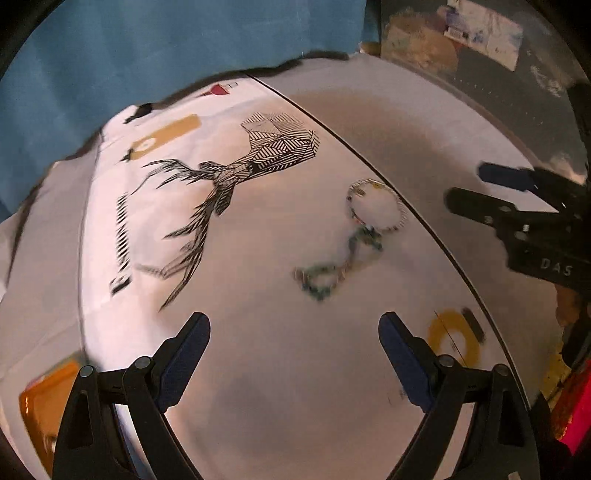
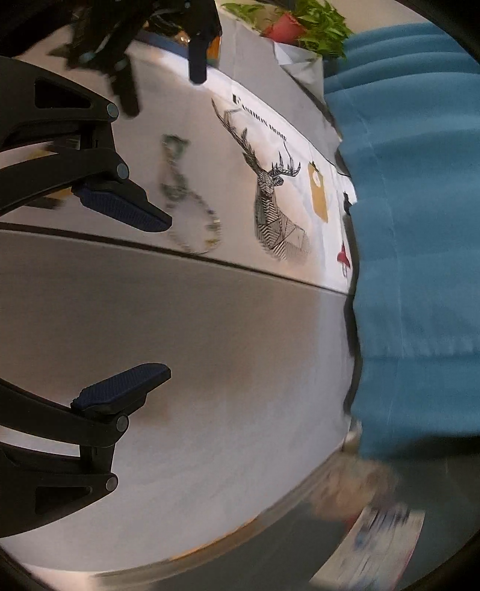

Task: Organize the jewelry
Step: 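Reach both tools to the last bead bracelets on the runner, then grasp a dark bead bracelet with the left tool while the right grasps a beaded strand, then carry both bracelets over the copper tray with both tools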

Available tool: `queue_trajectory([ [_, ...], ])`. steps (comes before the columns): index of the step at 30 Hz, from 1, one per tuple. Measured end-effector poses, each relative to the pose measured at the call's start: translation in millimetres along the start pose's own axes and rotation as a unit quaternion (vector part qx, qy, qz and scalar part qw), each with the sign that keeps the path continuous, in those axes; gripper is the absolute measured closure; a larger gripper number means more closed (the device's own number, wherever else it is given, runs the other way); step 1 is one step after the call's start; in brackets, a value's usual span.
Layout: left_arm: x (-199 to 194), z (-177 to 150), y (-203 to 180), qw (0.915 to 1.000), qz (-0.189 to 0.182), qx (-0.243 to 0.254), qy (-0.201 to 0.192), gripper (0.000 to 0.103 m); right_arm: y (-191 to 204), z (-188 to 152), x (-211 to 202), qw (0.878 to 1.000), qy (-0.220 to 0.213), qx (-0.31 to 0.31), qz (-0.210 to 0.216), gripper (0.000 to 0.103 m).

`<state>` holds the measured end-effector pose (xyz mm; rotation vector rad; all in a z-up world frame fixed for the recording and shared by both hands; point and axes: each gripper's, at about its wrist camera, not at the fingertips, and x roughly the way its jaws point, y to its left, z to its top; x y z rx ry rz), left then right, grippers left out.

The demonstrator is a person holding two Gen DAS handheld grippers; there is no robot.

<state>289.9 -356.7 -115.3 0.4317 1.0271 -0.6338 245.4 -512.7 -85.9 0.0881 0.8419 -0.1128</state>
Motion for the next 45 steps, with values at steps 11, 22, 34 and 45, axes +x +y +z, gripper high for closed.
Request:
queue_trajectory([
  [11,34.3,25.8,7.4,0.9993,-0.028,0.021,0.009,0.013,19.5,22.0,68.6,0.997,0.021,-0.063,0.027,0.022],
  [22,5.7,6.2,-32.0,0.9914,-0.091,0.093,0.018,0.100,19.7,14.5,52.9,0.997,0.025,-0.047,0.057,0.099],
  [34,-88.0,-41.3,-25.2,0.9972,-0.056,0.038,-0.033,0.099,29.3,-13.0,-52.6,0.998,-0.009,-0.050,-0.024,0.099],
  [45,-184.4,-123.3,-22.6,0.9970,-0.031,-0.002,-0.071,0.099,91.3,-63.1,-151.4,0.998,-0.037,-0.055,0.010,0.099],
])
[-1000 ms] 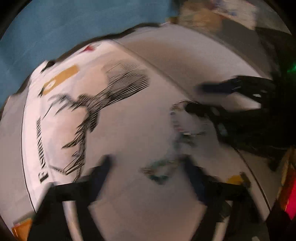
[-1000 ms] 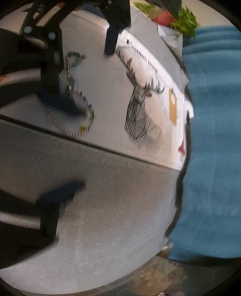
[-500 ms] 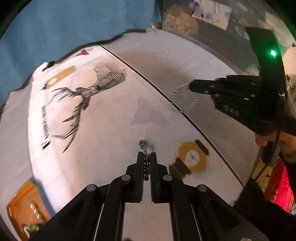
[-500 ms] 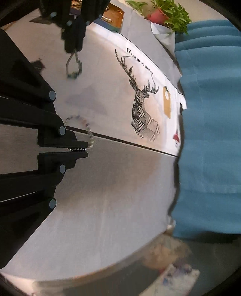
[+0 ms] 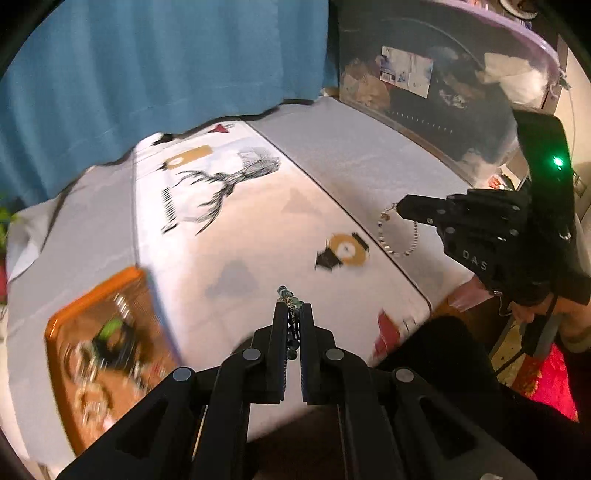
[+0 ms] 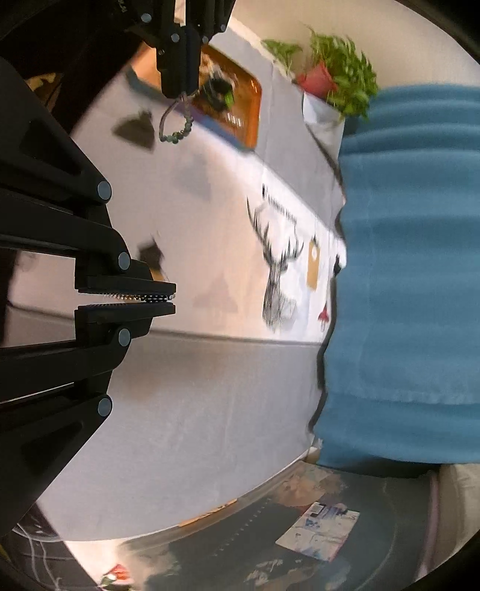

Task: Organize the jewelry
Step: 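Carry both bracelets over the copper tray with both tools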

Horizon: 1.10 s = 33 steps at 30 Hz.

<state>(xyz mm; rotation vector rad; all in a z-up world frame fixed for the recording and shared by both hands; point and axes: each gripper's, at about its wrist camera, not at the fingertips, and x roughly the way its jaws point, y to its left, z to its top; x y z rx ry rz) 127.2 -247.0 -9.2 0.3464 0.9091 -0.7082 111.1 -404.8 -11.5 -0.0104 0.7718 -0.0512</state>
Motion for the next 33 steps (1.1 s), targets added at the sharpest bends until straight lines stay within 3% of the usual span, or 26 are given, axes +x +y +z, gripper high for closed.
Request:
queue_trajectory([
  [12,-102.4,-139.3,8.7,0.9968,0.022,-0.075,-0.015,0.099,109.3,-87.1,-103.5,0.997,-0.011,-0.031,0.071,0.099],
  [17,-127.9,-180.5,8.6,0.9927,0.034,-0.111,-0.034,0.100,144.6,-119.3,-127.5,0.994,0.001,-0.037,0.105,0.099],
  [23,-146.4,-204.6,10.1,0.9889,0.030,-0.136,-0.052,0.100,176.0,-138.2,-146.2,0.990,0.008,-0.065,0.123,0.099],
  [33,-155.9,-209.6,3.2,0.9891,0.033,-0.127,-0.066,0.100,195.5,-147.0,-152.1,0.987,0.014,-0.092,0.131,0.099],
])
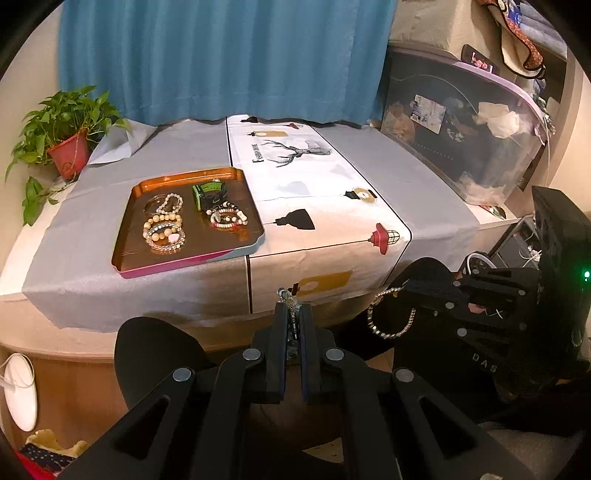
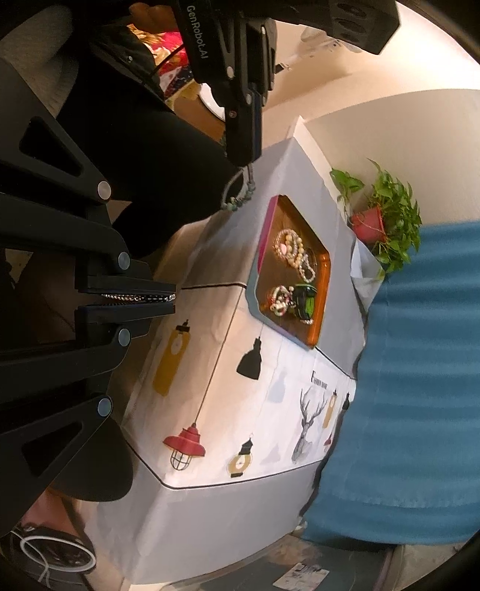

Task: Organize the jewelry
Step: 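Carry both bracelets over the copper tray with both tools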

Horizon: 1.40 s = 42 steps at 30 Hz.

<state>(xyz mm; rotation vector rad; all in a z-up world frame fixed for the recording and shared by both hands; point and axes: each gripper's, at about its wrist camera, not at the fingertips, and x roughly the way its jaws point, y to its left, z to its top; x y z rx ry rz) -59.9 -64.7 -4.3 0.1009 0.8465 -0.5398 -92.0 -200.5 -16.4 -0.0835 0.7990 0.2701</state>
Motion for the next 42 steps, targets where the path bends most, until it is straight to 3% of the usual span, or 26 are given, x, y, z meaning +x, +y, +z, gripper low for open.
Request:
queue_trajectory([
  [27,5.9,13.2,19.7,0.9998,0.003,-0.018,-0.002,0.100,-2.0,7.7,15.7,1.000,0.012,-0.012,-0.005,0.099],
  [42,4.3,41.2,78.8,0.9974,0.031,-0.061,-0.022,0.099,-0.1,52.1,44.5,0.999,0.008,-0.036,0.003,0.099],
])
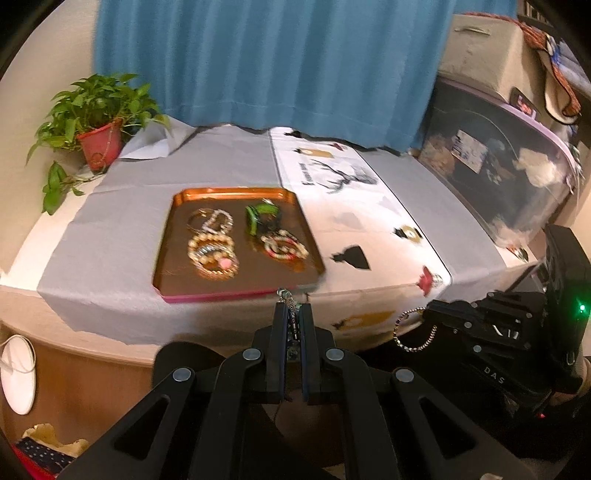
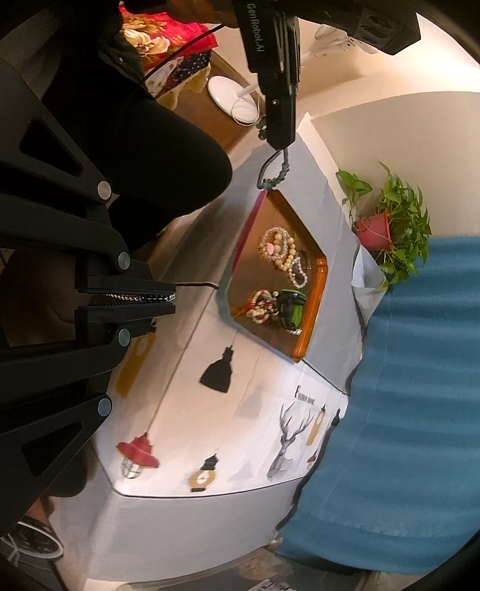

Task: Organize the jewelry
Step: 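Carry both bracelets over the copper tray with both tools, then open both tools to drop the bracelets into the tray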

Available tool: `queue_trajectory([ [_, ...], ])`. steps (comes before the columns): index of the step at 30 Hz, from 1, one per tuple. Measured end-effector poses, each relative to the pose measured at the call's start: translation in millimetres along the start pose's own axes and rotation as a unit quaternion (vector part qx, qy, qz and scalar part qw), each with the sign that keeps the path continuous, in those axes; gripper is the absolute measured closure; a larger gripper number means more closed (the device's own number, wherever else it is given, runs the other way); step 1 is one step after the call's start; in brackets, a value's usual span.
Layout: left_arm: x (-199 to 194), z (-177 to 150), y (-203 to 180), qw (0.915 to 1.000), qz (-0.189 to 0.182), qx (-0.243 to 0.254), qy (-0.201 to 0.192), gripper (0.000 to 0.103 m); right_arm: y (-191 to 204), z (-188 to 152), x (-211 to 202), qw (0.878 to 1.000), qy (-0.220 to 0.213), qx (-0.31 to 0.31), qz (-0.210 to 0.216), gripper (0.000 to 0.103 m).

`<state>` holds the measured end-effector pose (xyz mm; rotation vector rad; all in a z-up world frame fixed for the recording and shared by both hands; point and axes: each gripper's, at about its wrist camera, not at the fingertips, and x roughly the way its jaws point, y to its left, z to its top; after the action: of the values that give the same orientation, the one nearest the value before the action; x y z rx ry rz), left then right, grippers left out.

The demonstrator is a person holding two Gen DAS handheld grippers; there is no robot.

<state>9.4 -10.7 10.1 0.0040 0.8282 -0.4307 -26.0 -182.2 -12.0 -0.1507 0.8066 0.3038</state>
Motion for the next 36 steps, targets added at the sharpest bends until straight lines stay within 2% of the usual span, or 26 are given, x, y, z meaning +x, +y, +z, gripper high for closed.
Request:
queue_trajectory([
  [6,12.9,23.5,27.4,0.9997,0.016,-0.012,-0.012,0.100,2.1,34.0,23.4,1.000,-0.010,-0.007,0.009,0.099],
  [14,52.3,57.2,68.1,0.9988,0.044,-0.017,-0.011,0.099,7.2,88.1,73.0,0.999,-0.018,-0.013,0.025,0.099],
  [24,118.9,85.8,104.4,0.9981,0.056,-0.016,0.021,0.099,14.6,134.7,148.3,0.999,-0.010,-0.019,0.045,0.099],
  [31,165.9,86.7,119.4,0.9946,0.088,-0.015,0.052,0.097,16.8,139.5,192.6,0.999,0.003,-0.019,0.037,0.098],
  [33,178.0,84.0,124.3,0.9918,0.104,-0.024,0.069,0.076,17.5,136.5,200.4,1.000,0.008,-0.023,0.018,0.093],
  [34,182.9,82.0,125.6,0.9894,0.114,-0.029,0.085,0.039,18.0,134.7,204.5,0.999,0.017,-0.028,0.001,0.087],
  [35,184.5,79.5,126.0,0.9869,0.128,-0.034,0.092,0.011,19.4,131.6,208.6,0.999,0.028,-0.034,-0.018,0.068],
  [36,180.7,76.6,124.8,0.9865,0.140,-0.036,0.077,0.008,19.3,128.3,208.7,0.999,0.030,-0.035,-0.023,0.047],
])
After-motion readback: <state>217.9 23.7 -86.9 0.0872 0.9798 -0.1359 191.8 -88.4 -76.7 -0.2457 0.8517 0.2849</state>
